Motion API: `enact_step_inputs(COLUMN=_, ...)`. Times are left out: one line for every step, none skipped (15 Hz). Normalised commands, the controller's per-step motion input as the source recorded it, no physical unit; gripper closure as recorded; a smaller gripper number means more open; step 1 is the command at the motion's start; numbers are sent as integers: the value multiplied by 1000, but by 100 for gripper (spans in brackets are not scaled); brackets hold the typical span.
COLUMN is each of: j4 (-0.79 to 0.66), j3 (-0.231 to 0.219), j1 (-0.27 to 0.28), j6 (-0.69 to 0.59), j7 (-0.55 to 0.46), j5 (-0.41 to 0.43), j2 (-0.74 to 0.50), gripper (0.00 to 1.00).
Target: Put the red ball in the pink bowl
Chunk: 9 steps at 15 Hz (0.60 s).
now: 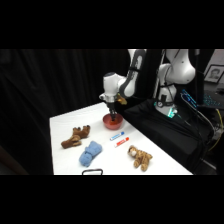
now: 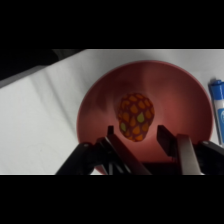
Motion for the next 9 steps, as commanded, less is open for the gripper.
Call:
enact_step_inputs(j4=159, j3=-10, j1=-61, j6=-510, j7=-167, j5=-14, j2=-213, gripper=0)
enact_step_inputs(j4=141, j3=-24, j1=-55, j6=-539, j7=-160, j5=-44, j2=-282, gripper=0)
enact_step_inputs(j4=124, j3=-4, j1=-76, j6=-564, j7=-216, j5=-7, j2=-347, gripper=0)
enact_step_inputs(j4=125, j3=-23, j1=-67, j6=-590, j7=-186, j5=-43, j2=-379, gripper=0)
enact_step_inputs(j4=129, j3=-27, j1=-67, j6=-580, j7=-174, j5=-49, j2=-395, gripper=0)
enact_step_inputs(j4=136, j3=-19, j1=-71, j6=-565, j7=-184, j5=-24, j2=-405, gripper=0)
enact_step_inputs(j4=146, j3=-19, j1=-68, j6=-552, j7=-175, j5=-20, j2=-406, gripper=0)
enact_step_inputs(j4=150, j3=-15, j1=-65, j6=-526, j7=-179, j5=0, j2=-398, gripper=0)
enact_step_inputs(j4=168, j3=-12, j1=-62, j6=-546, j7=-190, j5=28, j2=-414, gripper=0)
